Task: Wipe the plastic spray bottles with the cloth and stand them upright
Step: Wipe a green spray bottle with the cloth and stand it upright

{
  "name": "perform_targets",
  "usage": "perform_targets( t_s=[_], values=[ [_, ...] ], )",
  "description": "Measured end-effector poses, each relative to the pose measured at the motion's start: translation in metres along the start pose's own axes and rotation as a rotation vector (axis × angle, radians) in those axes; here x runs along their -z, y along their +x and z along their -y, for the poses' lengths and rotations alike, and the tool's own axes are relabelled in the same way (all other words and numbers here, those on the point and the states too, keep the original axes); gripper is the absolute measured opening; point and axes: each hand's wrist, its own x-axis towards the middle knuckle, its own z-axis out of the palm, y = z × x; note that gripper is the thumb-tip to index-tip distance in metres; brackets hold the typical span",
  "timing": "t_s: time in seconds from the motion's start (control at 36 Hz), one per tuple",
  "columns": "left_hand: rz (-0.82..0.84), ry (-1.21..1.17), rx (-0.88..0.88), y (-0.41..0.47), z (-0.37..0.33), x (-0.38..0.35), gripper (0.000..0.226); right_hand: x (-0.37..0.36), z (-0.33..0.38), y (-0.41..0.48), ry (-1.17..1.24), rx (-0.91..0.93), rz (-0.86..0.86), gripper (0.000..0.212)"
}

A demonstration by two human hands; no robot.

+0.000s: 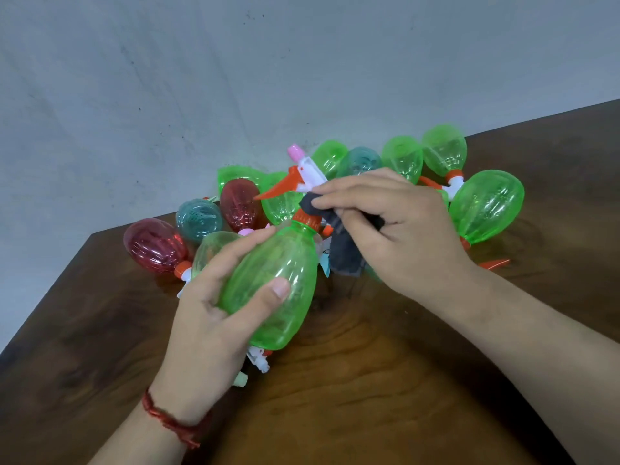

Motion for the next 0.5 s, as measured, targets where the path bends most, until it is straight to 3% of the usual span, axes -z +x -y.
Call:
perform_targets(
  t_s=[0.08, 0.31, 0.39, 0.5],
  values=[
    [0.021, -0.015, -0.006, -0.001, -0.004, -0.001, 0.054, 0.002, 0.001, -0.001, -0.029, 0.018, -0.064, 0.031],
    [0.013, -0.156, 0.048, 0.000, 0.004, 0.000, 0.053, -0.002, -0.001, -0.001, -0.035, -0.024, -0.004, 0.032],
    [0.000, -0.182, 0.069, 0.003, 0.008, 0.002, 0.055, 0.002, -0.003, 0.000, 0.181, -0.212, -0.023, 0.029],
    [0.001, -0.187, 0.058, 0.006, 0.007, 0.009, 0.055, 0.005, -0.004, 0.007, 0.459, -0.394, -0.199, 0.031]
  ],
)
